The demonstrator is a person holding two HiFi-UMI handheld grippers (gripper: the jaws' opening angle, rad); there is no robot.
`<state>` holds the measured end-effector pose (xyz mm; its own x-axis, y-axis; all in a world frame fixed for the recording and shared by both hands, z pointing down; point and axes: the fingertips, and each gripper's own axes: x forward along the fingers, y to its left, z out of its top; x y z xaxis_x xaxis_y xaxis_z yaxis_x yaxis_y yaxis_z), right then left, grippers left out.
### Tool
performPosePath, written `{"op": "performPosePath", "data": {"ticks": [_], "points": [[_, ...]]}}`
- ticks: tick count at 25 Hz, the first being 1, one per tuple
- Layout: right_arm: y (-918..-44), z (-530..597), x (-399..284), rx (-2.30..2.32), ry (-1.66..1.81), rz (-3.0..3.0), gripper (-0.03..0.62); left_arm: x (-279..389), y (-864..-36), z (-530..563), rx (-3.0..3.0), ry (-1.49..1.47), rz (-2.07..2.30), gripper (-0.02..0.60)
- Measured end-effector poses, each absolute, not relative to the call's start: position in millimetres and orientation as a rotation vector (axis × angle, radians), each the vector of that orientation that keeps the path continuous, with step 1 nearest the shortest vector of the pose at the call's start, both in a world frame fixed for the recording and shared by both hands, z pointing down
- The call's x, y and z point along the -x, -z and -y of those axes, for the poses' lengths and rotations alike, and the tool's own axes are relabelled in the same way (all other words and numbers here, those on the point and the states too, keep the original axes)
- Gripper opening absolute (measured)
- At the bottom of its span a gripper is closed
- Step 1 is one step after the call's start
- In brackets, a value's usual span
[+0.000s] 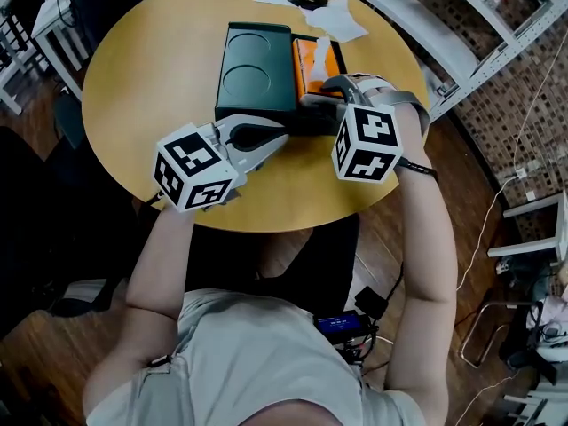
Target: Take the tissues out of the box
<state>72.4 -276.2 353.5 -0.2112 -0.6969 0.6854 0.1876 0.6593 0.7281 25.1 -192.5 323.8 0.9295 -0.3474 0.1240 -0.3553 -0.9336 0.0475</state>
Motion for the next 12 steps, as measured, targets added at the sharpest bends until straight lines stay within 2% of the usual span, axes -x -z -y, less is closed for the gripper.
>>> {"op": "performPosePath", "data": {"ticks": [12], "points": [[-341.4, 275.6, -71.7, -0.478, 0.969, 1.485, 0.069, -24.6, -326.1, 192.0, -3.020, -0.176, 0.551, 0.000]]}}
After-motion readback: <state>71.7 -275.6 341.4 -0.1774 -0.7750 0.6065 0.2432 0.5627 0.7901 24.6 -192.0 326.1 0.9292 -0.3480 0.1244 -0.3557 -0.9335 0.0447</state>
